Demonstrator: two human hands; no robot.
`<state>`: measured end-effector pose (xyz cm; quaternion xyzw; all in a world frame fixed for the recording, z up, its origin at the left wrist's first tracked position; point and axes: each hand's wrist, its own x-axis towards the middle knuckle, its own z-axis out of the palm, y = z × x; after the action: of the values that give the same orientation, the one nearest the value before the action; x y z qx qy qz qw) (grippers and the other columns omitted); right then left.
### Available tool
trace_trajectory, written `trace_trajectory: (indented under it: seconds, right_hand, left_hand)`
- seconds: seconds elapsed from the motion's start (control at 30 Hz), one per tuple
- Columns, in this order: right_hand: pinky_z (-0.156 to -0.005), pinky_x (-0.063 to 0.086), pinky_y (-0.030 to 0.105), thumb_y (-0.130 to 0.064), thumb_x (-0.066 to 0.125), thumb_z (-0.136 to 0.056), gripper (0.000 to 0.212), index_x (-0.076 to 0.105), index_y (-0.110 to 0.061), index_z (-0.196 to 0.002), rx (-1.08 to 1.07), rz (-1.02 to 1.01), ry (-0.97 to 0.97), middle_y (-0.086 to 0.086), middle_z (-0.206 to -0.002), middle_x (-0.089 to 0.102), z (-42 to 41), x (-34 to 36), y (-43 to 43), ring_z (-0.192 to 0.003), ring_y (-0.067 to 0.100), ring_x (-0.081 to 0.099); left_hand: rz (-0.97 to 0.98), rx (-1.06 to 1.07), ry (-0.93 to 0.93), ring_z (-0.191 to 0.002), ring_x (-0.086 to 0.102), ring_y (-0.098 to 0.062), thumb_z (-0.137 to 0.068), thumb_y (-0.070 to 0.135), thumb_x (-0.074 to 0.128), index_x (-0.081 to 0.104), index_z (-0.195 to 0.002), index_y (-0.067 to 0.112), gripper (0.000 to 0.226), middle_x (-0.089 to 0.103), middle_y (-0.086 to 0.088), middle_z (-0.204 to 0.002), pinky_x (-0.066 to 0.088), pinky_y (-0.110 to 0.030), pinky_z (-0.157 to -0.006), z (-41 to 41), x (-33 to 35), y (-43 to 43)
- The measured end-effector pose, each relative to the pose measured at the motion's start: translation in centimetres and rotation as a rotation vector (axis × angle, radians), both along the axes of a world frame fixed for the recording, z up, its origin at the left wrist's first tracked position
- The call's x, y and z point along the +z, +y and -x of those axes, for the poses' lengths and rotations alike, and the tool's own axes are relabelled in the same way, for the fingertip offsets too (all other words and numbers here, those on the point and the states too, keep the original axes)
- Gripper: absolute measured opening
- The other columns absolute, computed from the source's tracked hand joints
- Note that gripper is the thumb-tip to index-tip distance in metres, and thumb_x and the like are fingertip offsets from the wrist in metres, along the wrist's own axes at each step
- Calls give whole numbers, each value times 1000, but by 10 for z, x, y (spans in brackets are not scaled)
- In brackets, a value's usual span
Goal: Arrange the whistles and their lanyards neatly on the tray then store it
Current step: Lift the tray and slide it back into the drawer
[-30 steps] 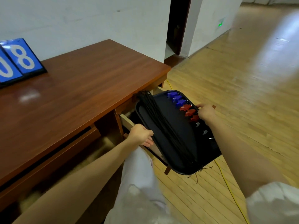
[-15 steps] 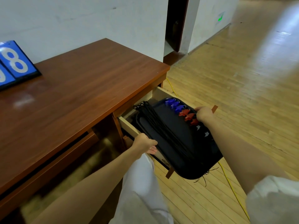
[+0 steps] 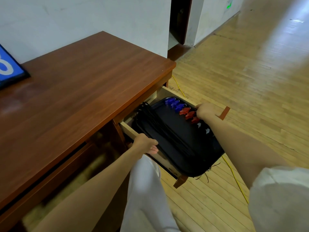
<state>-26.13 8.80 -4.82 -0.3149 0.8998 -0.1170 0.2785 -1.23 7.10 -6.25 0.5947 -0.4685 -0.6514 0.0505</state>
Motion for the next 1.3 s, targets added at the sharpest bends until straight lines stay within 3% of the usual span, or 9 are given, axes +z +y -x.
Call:
trace_trajectory:
  seconds: [0.17,0.27,0.4,0.7,0.87,0.97,1.03,1.17,1.3]
  right_hand:
    - [-89,53,35,1,49,-92,36,55,-1,-127,-44,64,-45,15,-121,63,14,-17,-25,-105,28,62]
    - [-78,58,39,1,45,-93,32,57,4,-123,-105,136,-237,15,-102,68,18,-28,-42,-89,29,67]
    - [-95,51,42,6,45,-91,36,56,2,-125,-110,116,-160,19,-119,63,24,-37,-64,-110,33,62]
    - [-93,51,46,10,42,-89,41,56,0,-127,-65,158,-148,19,-116,65,41,-68,-96,-106,35,63]
    - [-90,53,40,9,34,-91,47,57,-8,-129,-91,244,-117,15,-123,63,43,-88,-100,-105,32,63]
    - [-81,48,29,3,32,-96,45,54,-10,-133,-37,256,-50,12,-128,60,41,-102,-95,-110,29,61]
    - [-82,47,27,1,33,-98,43,55,-12,-133,-5,263,-12,12,-128,61,41,-113,-92,-110,27,61]
    - [-82,45,24,0,35,-98,43,56,-15,-132,-6,235,3,11,-127,62,45,-130,-91,-111,25,61]
    - [-87,49,28,-3,38,-98,41,58,-19,-130,-3,227,56,9,-126,63,45,-139,-95,-109,24,62]
  left_hand:
    - [89,-10,-46,-70,68,-20,-87,2,62,52,-77,3,14,67,-17,-74,59,-32,-77,5,-12,-22]
    - [110,-1,-62,-70,68,-20,-87,1,61,55,-75,4,15,67,-16,-74,58,-32,-79,8,-17,-36]
    - [117,-24,-91,-66,66,-16,-88,2,61,58,-83,2,6,66,-13,-72,58,-26,-70,13,-24,-53]
    - [43,-15,-116,-60,62,-18,-90,-1,56,56,-106,-12,19,60,-15,-71,56,-21,-51,29,-44,-80]
    - [-6,21,-123,-76,64,-28,-90,-6,54,55,-109,-16,21,59,-21,-73,55,-32,-73,40,-63,-90]
    - [-52,35,-145,-94,66,-35,-92,-6,52,51,-117,-16,27,62,-29,-98,55,-34,-73,43,-73,-94]
    - [-65,60,-169,-102,65,-37,-94,-3,50,52,-118,-16,27,61,-31,-113,55,-33,-71,44,-81,-97]
    - [-98,63,-233,-102,66,-34,-96,1,46,53,-121,-14,30,62,-28,-117,54,-28,-50,50,-98,-103]
    - [-182,94,-287,-107,63,-35,-97,-3,44,52,-122,-10,28,59,-27,-120,54,-30,-47,57,-105,-106]
